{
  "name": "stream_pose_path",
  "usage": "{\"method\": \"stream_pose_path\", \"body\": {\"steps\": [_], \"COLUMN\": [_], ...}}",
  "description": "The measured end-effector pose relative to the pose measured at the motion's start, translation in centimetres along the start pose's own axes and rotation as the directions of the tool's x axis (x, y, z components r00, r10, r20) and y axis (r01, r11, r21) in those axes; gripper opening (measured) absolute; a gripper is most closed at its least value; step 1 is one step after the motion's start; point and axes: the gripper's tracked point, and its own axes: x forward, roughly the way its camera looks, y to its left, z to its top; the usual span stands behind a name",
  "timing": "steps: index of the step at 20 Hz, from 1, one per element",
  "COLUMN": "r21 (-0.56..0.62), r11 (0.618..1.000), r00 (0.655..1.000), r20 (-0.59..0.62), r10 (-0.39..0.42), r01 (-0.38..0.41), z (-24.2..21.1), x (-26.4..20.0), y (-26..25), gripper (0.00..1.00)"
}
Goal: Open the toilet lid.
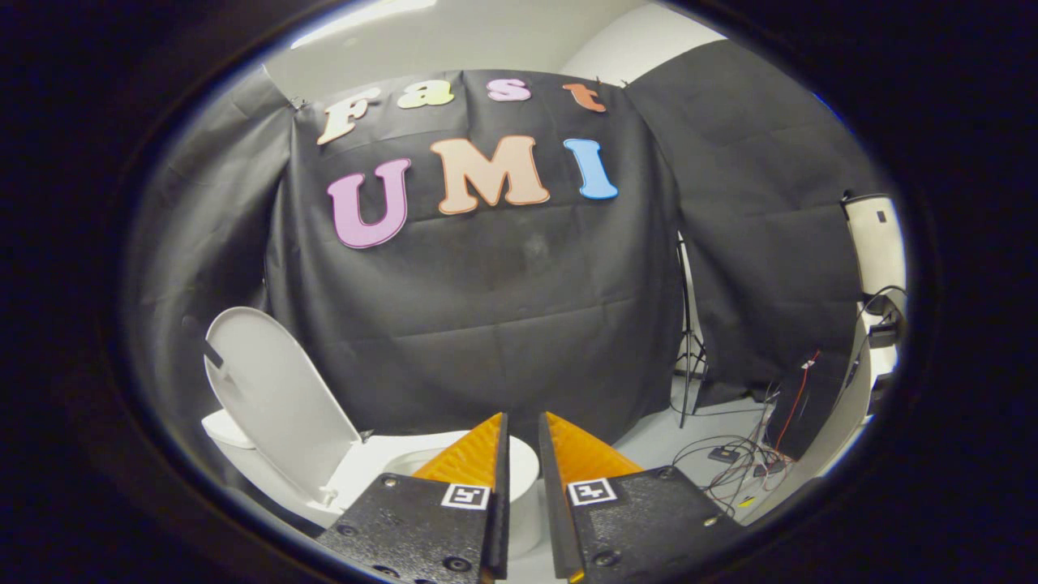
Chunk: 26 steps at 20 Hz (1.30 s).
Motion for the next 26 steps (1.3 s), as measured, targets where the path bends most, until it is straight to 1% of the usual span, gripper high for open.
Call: {"method": "stream_pose_path", "body": {"steps": [6,22,26], "r21": [0.000,0.006,0.008], "r11": [1.000,1.000,1.000], "r00": [1.000,1.000,0.999], "r20": [-0.008,-0.028,-0.049], "r10": [-0.009,0.000,-0.003], "r01": [0.009,0.000,0.004], "z": [-0.3,-0.9,-1.6], "x": [0.1,0.5,0.7], "y": [-0.3,-0.2,-0.5], "gripper": [0.21,0.21,0.21]}}
